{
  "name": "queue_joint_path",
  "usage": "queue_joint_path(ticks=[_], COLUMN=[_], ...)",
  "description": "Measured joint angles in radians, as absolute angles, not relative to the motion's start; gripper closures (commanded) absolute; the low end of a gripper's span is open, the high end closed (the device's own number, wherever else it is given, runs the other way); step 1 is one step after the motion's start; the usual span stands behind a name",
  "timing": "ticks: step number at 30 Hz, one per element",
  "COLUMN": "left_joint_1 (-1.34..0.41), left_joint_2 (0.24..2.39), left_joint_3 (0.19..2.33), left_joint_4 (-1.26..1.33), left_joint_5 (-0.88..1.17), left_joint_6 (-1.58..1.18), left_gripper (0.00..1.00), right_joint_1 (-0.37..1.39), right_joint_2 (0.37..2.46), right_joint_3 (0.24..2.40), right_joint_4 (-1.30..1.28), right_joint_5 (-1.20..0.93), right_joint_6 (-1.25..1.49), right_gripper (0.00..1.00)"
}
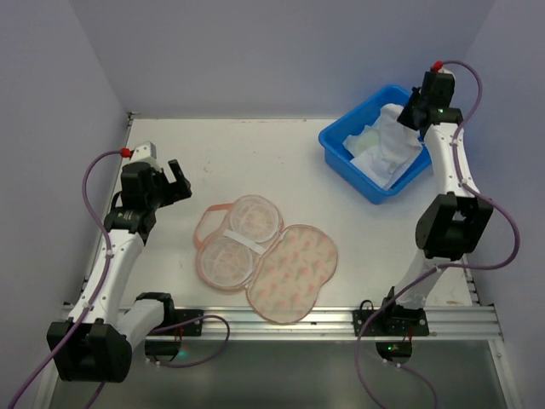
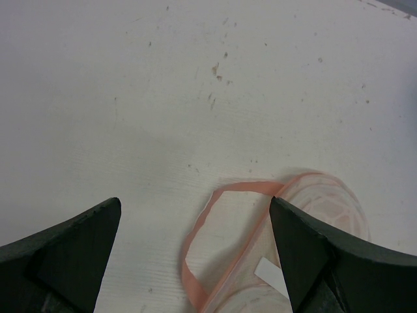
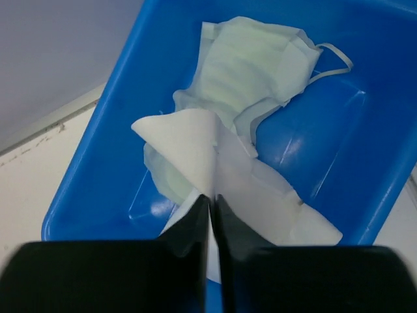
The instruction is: Unzip the laundry bag and remove the bra
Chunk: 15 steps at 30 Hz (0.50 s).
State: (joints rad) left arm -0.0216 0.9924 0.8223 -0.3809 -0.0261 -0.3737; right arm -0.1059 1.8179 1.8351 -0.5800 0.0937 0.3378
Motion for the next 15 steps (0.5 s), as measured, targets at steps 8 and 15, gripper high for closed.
queue_joint_path(ticks=[8,15], left_joint_1=[-0.022,-0.013], left_joint_2=[1.008,1.011], left_joint_3=[0.822,0.822], left_joint_4=[-0.382,-0.381], left_joint_5=[-0.026,-0.005], left_joint_6=[-0.373,-0.373], left_gripper=[0.0,0.0], right_joint_1=[-0.136,-0.086], right_joint_2=[2.006,1.828], right_joint_3=[2.054,1.935], right_joint_4=[-0.61,-0.55], right_joint_5=[0.113,0.086], right_joint_6=[0.332,0.332], right_gripper=[0.11,0.05])
